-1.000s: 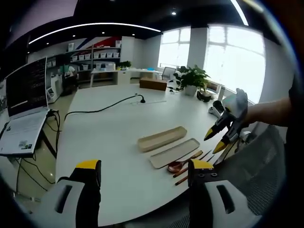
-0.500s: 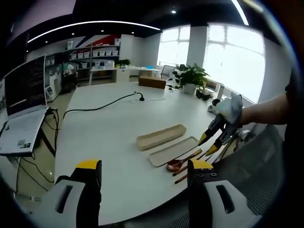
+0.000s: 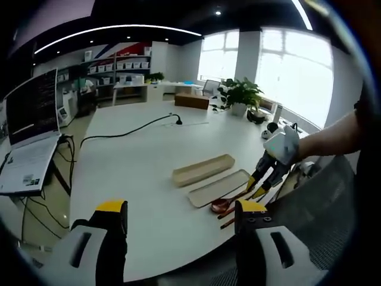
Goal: Arrange the utensils inside the cutlery case until each visible utensil rests in its matching compartment.
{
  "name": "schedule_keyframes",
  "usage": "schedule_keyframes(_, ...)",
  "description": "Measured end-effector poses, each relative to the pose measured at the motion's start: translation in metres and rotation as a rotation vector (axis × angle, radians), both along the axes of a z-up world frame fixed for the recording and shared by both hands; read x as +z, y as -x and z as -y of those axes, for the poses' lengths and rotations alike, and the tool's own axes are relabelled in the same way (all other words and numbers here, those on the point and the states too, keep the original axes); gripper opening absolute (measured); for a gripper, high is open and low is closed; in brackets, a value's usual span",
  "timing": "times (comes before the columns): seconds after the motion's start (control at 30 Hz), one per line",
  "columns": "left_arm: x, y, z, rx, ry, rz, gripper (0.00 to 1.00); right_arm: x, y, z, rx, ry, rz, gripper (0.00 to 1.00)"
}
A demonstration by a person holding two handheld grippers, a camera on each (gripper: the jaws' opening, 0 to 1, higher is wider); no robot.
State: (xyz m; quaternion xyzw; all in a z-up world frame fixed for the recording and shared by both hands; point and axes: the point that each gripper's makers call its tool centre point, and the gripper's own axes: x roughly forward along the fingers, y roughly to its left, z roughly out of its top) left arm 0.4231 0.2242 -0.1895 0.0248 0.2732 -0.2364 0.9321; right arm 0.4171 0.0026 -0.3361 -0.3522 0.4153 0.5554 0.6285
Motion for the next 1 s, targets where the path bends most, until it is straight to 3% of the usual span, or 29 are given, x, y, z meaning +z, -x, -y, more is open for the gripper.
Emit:
schedule_keyframes(0.4,0.000,0.000,-0.001,0.007,0.000,-0.001,0.75,-0.019,0.001,-0.007,0.073,0.057,-0.023,0.08)
schedule_keyframes(1.0,-0.001,0.000,-0.001,0.009,-0.002,-0.008,0.75,-0.026,-0.003,-0.008,0.124,0.130,-0.013,0.02)
